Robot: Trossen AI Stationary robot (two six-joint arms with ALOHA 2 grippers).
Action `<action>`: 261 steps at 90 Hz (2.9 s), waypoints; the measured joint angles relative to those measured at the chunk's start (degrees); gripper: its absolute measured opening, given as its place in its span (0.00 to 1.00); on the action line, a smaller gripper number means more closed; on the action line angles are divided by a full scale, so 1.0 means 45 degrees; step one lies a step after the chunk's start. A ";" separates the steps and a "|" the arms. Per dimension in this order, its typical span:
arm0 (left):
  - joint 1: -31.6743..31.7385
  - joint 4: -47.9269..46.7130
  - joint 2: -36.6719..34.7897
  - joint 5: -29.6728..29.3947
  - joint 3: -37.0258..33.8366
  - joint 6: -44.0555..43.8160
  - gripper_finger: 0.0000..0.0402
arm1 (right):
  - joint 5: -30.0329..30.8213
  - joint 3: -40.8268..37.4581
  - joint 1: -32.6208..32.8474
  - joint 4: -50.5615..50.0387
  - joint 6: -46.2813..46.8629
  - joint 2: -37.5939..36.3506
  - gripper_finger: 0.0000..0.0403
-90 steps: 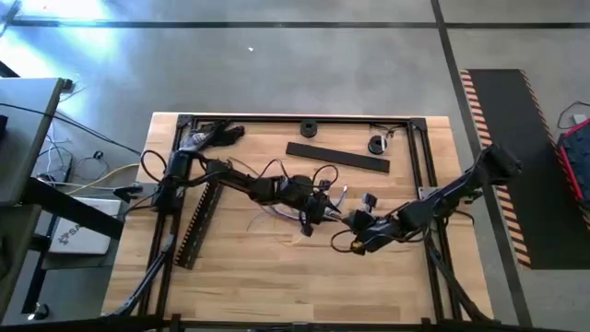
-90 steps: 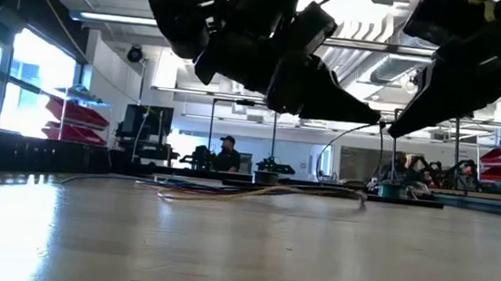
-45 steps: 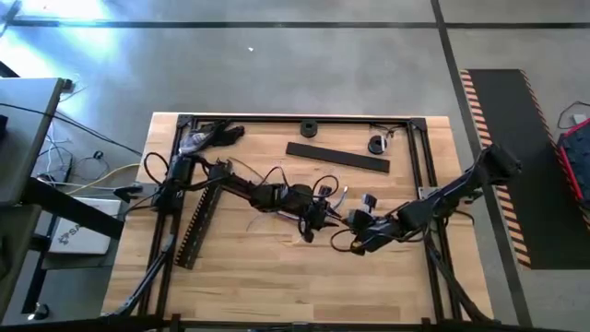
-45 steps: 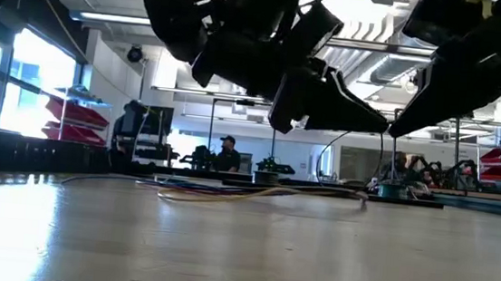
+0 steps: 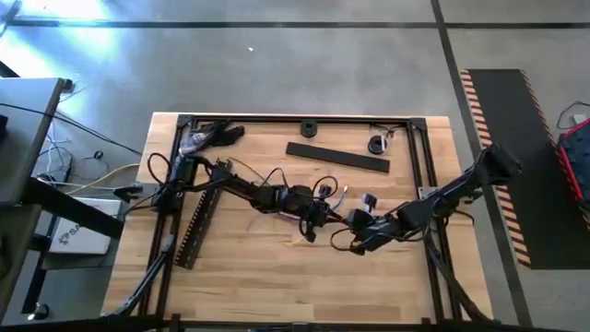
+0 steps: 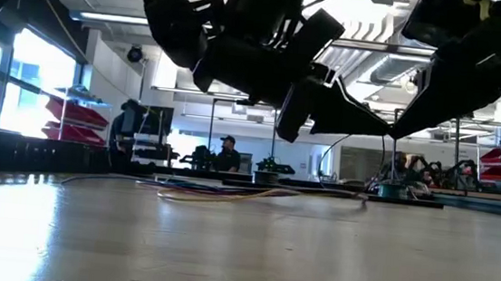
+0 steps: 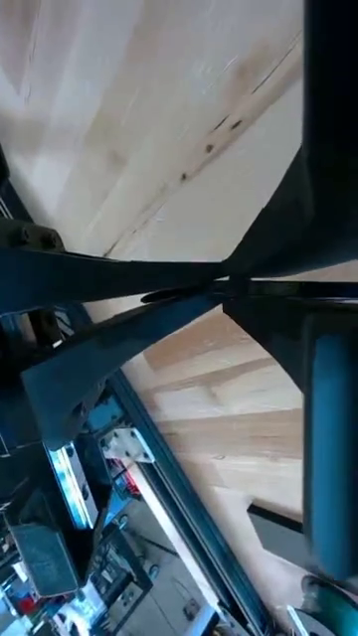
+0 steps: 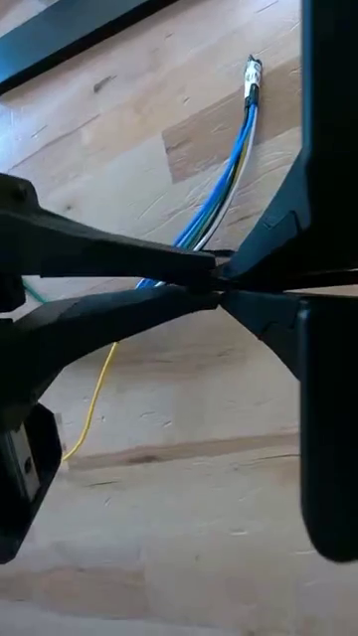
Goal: Ziptie cables
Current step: Insert the right cable zip tie into the cable wires
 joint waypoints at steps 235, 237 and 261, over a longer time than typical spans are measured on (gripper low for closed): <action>0.0988 -0.0363 -0.0092 0.2441 0.0005 -0.0378 0.00 | 0.1699 0.0175 0.3413 -0.3072 0.5327 0.0204 0.00; 0.0996 -0.0369 -0.0092 0.2442 0.0005 -0.0380 0.00 | 0.1619 0.0175 0.3600 -0.3208 0.5754 0.0204 0.00; 0.1020 -0.0395 -0.0092 0.2612 0.0005 -0.0375 0.00 | 0.0112 0.0220 0.5496 -0.4597 0.9806 0.0244 0.00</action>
